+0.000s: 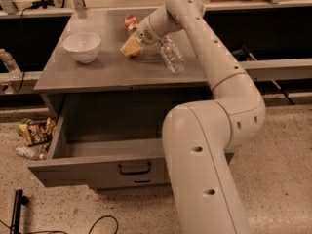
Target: Place orange into top drawer
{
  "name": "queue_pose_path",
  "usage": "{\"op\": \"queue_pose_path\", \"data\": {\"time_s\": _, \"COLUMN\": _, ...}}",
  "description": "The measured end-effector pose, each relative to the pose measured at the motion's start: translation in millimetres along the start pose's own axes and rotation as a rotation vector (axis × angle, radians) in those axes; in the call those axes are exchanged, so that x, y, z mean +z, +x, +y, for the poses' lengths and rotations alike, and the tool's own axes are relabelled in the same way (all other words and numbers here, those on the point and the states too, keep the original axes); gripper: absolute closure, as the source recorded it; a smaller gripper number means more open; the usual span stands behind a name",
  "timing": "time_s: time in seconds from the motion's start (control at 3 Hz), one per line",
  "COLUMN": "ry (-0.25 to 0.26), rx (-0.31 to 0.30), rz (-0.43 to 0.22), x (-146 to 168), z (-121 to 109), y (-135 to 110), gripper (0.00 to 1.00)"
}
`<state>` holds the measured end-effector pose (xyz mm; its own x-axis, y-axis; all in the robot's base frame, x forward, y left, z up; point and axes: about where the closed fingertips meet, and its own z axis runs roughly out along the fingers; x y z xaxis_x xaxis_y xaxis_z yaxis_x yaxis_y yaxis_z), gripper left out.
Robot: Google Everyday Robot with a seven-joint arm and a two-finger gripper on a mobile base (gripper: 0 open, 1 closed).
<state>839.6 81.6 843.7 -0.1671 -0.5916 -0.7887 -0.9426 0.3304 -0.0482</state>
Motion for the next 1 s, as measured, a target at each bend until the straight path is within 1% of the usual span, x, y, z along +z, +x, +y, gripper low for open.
{"op": "queue_pose_path", "data": {"time_s": 0.33, "ry": -0.052, "rx": -0.015, "rz": -0.086, "x": -19.9, "z": 12.5, "y": -14.6, "gripper": 1.00}}
{"op": "queue_pose_path", "data": {"time_s": 0.67, "ry": -0.155, "rx": -0.038, "rz": -0.179, "x": -61.6, "z": 43.5, "y": -21.5, "gripper": 1.00}}
{"op": "queue_pose_path", "data": {"time_s": 1.0, "ry": -0.285, "rx": -0.136, "rz": -0.256, "x": -101.2, "z": 100.5, "y": -27.2, "gripper": 1.00}}
